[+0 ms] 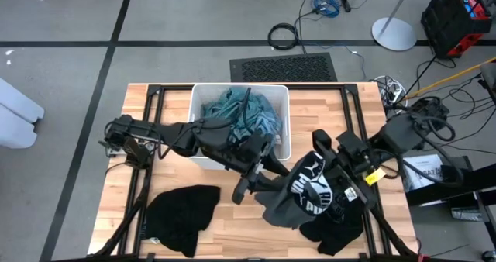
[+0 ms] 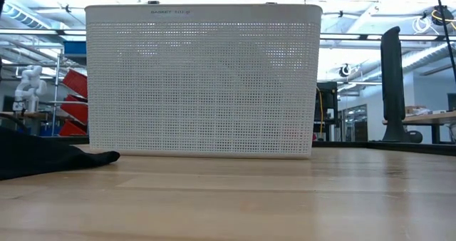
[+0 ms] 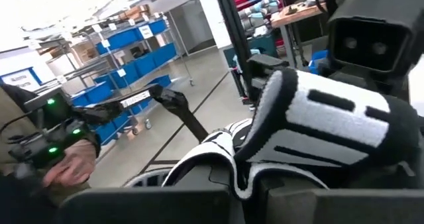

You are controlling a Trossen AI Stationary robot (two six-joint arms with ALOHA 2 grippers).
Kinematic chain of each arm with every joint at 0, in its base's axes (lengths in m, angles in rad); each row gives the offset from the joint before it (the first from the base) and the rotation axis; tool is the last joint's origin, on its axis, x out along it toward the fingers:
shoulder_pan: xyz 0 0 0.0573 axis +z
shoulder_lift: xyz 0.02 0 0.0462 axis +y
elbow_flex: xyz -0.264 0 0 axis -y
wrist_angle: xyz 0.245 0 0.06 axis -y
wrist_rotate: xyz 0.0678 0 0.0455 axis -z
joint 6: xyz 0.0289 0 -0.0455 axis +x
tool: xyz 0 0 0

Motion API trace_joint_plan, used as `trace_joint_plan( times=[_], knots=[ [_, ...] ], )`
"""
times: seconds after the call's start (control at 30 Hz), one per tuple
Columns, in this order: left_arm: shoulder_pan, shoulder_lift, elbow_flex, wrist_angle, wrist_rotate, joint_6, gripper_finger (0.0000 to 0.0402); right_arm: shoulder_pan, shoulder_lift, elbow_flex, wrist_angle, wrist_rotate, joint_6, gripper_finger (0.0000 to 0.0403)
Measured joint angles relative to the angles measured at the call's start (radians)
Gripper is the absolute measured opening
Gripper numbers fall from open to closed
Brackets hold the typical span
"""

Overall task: Sort clothes
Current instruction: Put the gray boxer into the white laundry bin

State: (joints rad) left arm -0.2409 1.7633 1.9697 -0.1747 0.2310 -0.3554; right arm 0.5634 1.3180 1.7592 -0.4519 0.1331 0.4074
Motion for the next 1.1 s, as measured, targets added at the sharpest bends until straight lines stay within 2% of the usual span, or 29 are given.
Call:
trace_joint_plan(
  times=[0.17,0.37,0.57,0.7,0.87,1.1],
  knots=[
    [-0.03,0.013,-0.001,0.047,-0.004,0.126,0.0198,-0.021,0.004,0.0,-0.01,0.0,0.005,0.0],
    [-0.055,0.014,-0.001,0.061,0.0,0.126,0.0215,-0.021,-0.001,0.0,-0.016,0.0,0.001,0.0],
    [-0.052,0.022,-0.001,0.059,0.0,0.057,0.0261,-0.038,-0.001,0.0,-0.023,0.0,0.0,0.0],
    [-0.038,0.028,-0.001,0.053,0.002,0.079,0.0288,-0.039,-0.001,0.0,-0.046,-0.001,0.003,0.0],
    [-0.01,0.029,-0.001,0.047,0.004,0.073,0.0299,-0.039,-0.001,0.0,-0.091,0.001,0.028,0.0],
    [-0.022,0.038,0.0,0.048,0.003,0.074,0.0299,-0.04,-0.001,0.0,-0.099,0.162,0.031,0.0]
  ],
)
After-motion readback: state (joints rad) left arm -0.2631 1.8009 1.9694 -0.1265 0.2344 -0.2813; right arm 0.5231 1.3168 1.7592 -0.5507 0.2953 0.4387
